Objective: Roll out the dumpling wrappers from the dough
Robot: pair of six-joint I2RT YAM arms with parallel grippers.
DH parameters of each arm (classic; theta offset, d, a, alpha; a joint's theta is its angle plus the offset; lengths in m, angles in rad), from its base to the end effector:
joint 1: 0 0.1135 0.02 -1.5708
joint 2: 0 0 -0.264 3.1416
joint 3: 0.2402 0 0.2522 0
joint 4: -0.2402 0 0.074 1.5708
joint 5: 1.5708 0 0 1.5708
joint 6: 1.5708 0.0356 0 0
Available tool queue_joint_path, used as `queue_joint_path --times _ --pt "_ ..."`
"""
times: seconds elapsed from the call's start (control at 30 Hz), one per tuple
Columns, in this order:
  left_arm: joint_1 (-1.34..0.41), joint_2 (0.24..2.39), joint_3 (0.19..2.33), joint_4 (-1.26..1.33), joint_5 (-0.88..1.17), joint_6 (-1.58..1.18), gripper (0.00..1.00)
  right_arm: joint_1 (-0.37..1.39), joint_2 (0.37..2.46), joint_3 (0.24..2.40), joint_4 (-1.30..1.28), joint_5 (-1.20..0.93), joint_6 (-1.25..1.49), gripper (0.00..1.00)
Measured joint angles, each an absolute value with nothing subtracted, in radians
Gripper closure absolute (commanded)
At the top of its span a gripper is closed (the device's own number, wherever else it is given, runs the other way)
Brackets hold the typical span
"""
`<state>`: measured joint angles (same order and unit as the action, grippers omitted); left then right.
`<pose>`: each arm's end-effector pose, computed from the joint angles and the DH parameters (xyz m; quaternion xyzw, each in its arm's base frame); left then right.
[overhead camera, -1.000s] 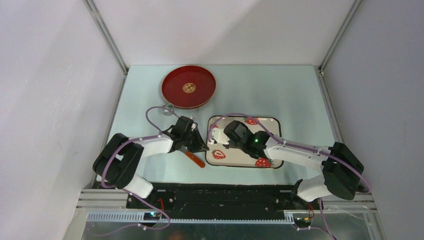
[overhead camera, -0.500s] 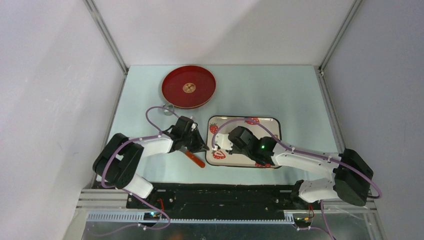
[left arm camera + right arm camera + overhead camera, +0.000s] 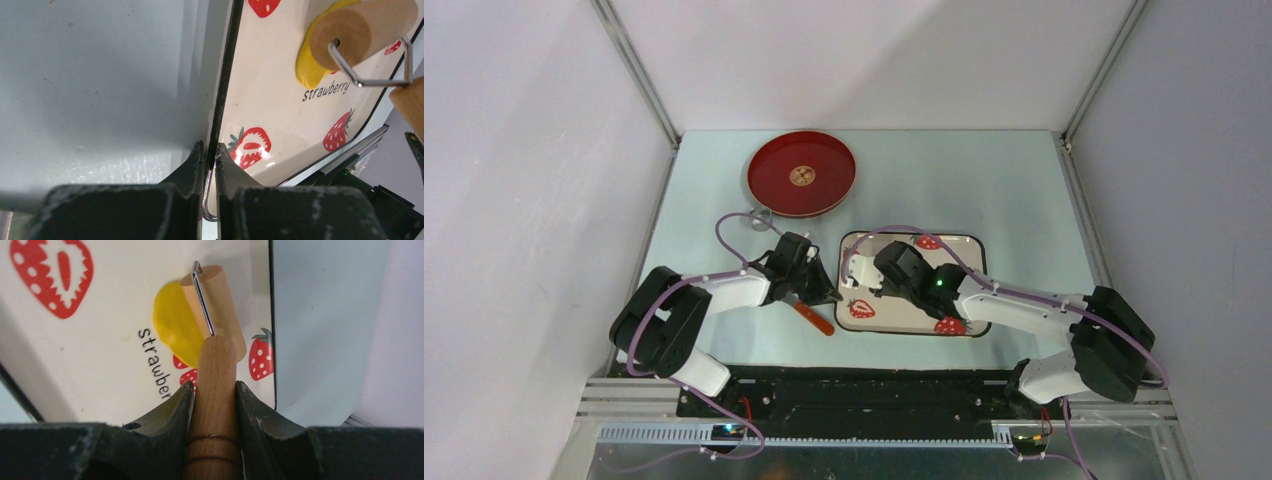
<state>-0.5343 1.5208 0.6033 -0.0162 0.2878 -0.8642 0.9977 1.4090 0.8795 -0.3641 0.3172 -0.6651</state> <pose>0.2252 -0.1450 0.1322 -0.1100 0.9345 -0.3037 0.1496 0.1648 0.2349 0.2181 -0.6528 0.6664 -0.0926 0.3481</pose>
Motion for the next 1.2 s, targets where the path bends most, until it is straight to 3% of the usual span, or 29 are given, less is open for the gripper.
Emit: queue_joint_path --times 0.3,1.2 --pt "-0.534 1.521 0.603 -0.016 0.288 -0.864 1.0 0.983 1.451 0.904 -0.339 0.321 -0.677 1.0" --pt "-0.534 1.521 0.603 -0.016 0.288 -0.864 1.0 1.029 1.282 0.774 -0.334 0.265 -0.633 1.0"
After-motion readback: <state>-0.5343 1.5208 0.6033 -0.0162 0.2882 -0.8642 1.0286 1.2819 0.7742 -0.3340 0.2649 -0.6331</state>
